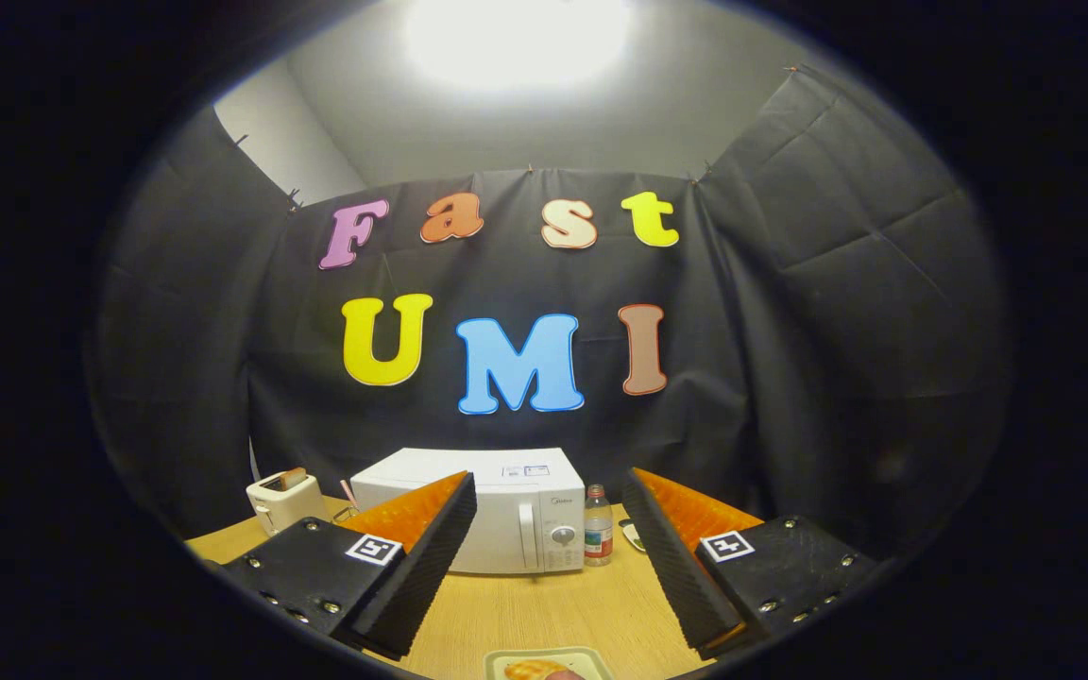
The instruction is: Open the microwave, put the food inside, and close the microwave door.
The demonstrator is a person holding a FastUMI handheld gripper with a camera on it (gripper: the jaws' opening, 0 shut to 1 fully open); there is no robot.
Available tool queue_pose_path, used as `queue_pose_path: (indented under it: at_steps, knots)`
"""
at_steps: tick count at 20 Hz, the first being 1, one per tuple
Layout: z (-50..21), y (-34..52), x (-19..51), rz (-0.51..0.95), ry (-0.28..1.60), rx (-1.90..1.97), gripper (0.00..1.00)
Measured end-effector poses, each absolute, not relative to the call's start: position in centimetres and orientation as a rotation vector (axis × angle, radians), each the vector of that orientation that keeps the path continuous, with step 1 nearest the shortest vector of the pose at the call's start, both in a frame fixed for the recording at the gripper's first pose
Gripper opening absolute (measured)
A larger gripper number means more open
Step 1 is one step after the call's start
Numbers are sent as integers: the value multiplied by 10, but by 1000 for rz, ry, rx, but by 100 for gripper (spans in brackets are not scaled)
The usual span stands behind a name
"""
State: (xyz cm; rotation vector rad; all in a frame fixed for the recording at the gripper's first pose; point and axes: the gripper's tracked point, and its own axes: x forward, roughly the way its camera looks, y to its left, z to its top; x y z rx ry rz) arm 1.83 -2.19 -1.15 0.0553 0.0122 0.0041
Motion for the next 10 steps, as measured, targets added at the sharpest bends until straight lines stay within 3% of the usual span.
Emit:
queue_pose_path:
  at_steps: [10]
  knots:
    - [-40, -14, 77, 53, 36, 64, 99]
